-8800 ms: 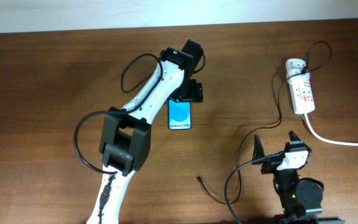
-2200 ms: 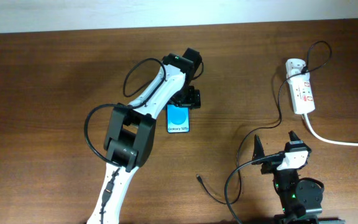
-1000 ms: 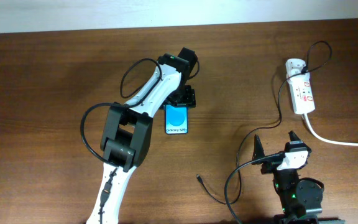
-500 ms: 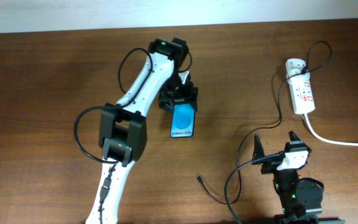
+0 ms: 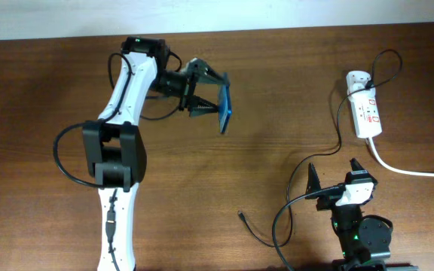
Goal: Plug charger to phone and switch on socket
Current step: 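Lift the phone upright with the left gripper and raise it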
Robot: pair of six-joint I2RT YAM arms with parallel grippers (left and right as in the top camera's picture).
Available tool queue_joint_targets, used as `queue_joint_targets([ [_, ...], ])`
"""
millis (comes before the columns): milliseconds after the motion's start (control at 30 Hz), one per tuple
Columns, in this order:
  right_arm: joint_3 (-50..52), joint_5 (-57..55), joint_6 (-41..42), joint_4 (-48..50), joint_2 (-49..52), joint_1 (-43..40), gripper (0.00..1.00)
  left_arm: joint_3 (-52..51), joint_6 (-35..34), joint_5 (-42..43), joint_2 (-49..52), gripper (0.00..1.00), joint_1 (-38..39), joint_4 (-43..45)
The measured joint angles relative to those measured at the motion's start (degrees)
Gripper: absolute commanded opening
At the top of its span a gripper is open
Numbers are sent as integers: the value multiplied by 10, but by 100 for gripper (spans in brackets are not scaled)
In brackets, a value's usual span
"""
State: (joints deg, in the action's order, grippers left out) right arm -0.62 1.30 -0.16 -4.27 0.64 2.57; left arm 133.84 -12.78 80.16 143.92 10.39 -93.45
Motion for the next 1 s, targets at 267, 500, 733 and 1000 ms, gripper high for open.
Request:
queue_joint_targets([
  [267,0,0,0,0,0,0,98,0,-53,66,0,71,-12,-1],
  [500,0,0,0,0,0,0,98,0,-55,67,0,71,-31,-1],
  [733,0,0,0,0,0,0,98,0,-55,67,0,69,-31,-1],
  [1000,0,0,0,0,0,0,98,0,-55,67,0,70,-31,-1],
])
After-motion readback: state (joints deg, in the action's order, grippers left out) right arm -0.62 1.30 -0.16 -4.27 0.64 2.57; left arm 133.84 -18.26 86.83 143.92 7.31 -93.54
